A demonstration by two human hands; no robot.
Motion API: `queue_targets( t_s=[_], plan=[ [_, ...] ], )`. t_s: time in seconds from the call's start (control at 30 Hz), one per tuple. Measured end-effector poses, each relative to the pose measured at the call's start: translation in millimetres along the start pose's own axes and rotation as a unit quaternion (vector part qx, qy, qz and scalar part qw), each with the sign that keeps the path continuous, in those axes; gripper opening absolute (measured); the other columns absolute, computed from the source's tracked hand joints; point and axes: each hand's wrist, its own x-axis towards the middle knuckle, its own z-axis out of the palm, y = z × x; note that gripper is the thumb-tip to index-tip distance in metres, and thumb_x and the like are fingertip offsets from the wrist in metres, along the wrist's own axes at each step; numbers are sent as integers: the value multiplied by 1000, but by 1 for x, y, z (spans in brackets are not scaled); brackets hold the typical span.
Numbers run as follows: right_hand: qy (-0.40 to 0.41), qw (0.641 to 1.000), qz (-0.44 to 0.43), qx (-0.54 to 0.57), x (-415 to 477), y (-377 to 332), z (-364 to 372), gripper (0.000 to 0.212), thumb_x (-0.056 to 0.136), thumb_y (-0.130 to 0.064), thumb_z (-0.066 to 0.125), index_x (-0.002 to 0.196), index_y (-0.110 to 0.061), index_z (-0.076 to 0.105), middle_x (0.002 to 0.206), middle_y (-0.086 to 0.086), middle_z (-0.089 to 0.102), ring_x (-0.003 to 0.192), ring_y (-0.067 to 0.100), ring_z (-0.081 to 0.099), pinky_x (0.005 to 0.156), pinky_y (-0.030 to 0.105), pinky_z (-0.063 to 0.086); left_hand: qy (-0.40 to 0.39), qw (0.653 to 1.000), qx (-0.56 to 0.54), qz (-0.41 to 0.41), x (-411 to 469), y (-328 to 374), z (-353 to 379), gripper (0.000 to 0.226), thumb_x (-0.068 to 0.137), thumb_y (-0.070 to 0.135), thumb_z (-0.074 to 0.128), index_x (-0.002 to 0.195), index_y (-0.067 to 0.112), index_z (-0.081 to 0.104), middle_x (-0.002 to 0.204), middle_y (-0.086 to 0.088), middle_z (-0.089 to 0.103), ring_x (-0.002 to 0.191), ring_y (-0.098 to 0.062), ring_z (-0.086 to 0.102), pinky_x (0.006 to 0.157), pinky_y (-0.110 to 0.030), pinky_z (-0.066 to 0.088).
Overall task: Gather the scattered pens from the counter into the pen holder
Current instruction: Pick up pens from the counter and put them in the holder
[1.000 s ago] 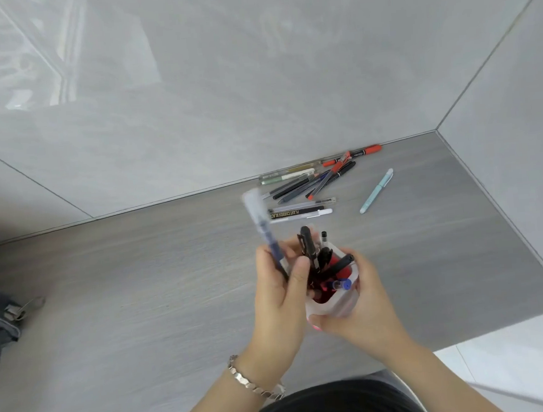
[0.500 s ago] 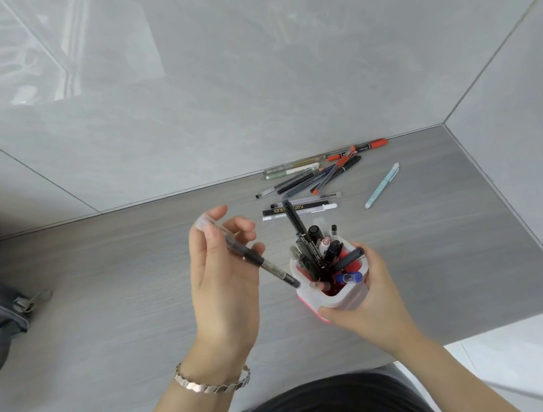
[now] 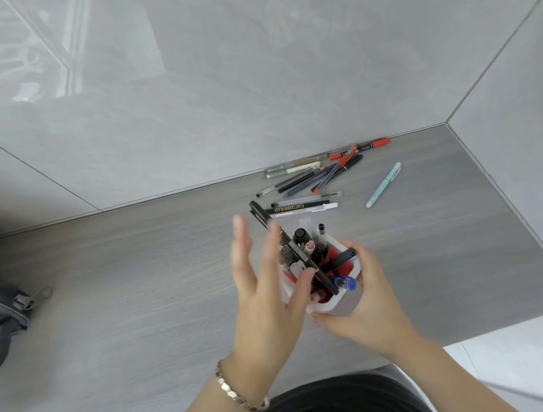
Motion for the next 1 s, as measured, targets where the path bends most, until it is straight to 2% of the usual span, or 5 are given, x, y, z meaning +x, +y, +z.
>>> queue_targets(
  t_s=[0.23, 0.47, 0.63, 0.83, 1.0],
  plan=[
    [-19, 999, -13, -36, 0, -3, -6, 85, 56, -14, 87, 112, -48, 32, 119, -22, 40, 110, -13, 45, 81, -4, 39, -164, 972, -125, -109, 40, -13, -20, 126, 61, 21, 81, 143, 23, -14, 151, 23, -13, 143, -5, -1, 117, -28, 14],
    [-7, 998, -18, -56, 2, -2, -10, 85, 56, -18, 87, 112, -49, 31, 120, -19, 41, 111, -13, 43, 83, -5, 37, -174, 957, -155, -175, 37, -17, -10, 116, 59, 10, 85, 133, 48, 4, 155, 9, -7, 138, 11, -6, 115, -16, 15],
    [-6, 998, -16, -61, 3, 1, -9, 87, 55, -17, 87, 113, -49, 31, 122, -19, 41, 112, -14, 41, 83, -6, 36, -159, 943, -210, -203, 32, -10, -8, 76, 67, 2, 78, 117, 47, 43, 132, 23, 43, 124, 10, 40, 104, -14, 35],
    [-17, 999, -6, -47, 1, 4, -7, 85, 55, -13, 87, 112, -47, 33, 123, -14, 41, 110, -18, 40, 80, -7, 36, -52, 959, -254, -111, 28, -5, -17, 43, 84, 15, 53, 120, 38, 55, 135, 25, 45, 113, -13, 60, 95, -24, 48],
    [-23, 999, 2, -40, 0, 6, -7, 87, 55, -14, 87, 114, -47, 32, 125, -9, 43, 110, -15, 41, 79, -7, 37, -101, 986, -124, -35, 20, -10, -16, 52, 86, 14, 51, 130, 40, 40, 118, 26, 53, 106, -10, 62, 93, -30, 51]
  ],
)
